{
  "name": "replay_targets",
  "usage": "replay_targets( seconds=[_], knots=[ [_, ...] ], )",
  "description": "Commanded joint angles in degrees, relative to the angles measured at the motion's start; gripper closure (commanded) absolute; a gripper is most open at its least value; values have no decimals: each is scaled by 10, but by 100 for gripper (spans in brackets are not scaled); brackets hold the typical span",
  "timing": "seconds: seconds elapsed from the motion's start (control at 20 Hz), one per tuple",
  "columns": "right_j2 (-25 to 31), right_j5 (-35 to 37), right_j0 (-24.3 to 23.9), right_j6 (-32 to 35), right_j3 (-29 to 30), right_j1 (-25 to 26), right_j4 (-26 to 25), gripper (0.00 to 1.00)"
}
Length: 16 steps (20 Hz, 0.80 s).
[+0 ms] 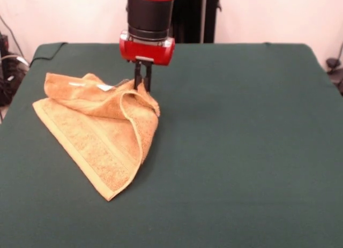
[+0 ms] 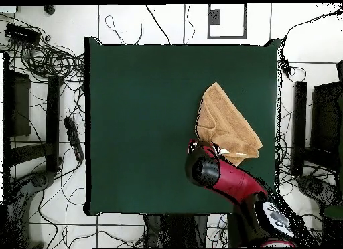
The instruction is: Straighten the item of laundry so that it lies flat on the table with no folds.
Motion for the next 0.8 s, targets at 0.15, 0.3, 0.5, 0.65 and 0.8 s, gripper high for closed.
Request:
replay_targets(
  seconds=[0.15,0.3,0.5,0.65,0.8],
  knots=[
    [24,48,62,185,39,14,73,100],
    [-2,77,85,181,42,-8,82,100],
    [-30,115,114,182,50,-35,95,100],
    [-42,135,130,185,56,-46,104,100],
    [-49,152,140,187,56,-51,114,100]
  ],
)
